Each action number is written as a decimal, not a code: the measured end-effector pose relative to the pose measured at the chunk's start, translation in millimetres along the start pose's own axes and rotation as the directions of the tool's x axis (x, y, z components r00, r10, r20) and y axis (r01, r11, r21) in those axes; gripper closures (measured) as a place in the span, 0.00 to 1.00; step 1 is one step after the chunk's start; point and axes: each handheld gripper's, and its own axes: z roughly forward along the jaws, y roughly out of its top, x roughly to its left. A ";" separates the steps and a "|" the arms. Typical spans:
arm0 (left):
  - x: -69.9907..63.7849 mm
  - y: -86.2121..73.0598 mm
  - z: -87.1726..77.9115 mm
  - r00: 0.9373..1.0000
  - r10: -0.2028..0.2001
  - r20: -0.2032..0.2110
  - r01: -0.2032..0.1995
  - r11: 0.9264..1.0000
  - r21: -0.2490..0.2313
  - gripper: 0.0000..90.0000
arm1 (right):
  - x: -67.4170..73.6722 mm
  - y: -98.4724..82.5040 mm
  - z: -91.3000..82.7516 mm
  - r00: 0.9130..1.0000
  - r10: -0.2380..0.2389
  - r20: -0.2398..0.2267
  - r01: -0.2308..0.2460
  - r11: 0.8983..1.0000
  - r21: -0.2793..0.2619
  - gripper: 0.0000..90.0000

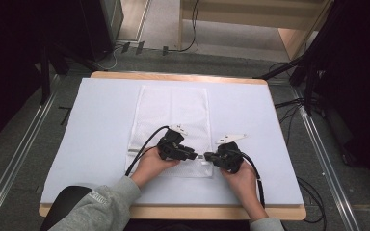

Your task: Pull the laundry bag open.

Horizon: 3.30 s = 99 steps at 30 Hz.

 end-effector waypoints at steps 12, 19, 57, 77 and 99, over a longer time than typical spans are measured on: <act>-6.7 -1.3 9.7 0.999 0.048 0.000 -0.048 0.999 0.004 0.86 | -1.5 -2.2 0.0 1.000 0.007 -0.011 -0.007 1.000 -0.014 1.00; -9.0 -1.7 14.1 0.998 0.061 -0.001 -0.061 0.998 -0.016 0.88 | -1.1 -2.2 -0.1 1.000 0.009 -0.009 -0.009 1.000 -0.014 1.00; 2.0 6.8 10.5 0.998 -0.017 0.064 0.015 0.999 0.029 0.98 | 1.5 -6.8 -0.4 1.000 -0.029 0.003 0.029 0.999 -0.040 0.99; 7.4 7.0 5.2 0.994 -0.054 0.092 0.048 0.996 0.069 0.98 | 1.4 -8.6 0.6 0.999 -0.052 -0.003 0.052 0.997 -0.057 1.00; 18.4 2.0 -9.9 0.991 -0.092 0.094 0.085 0.993 0.083 0.98 | -1.1 -6.7 0.1 0.998 -0.061 -0.011 0.061 0.998 -0.036 1.00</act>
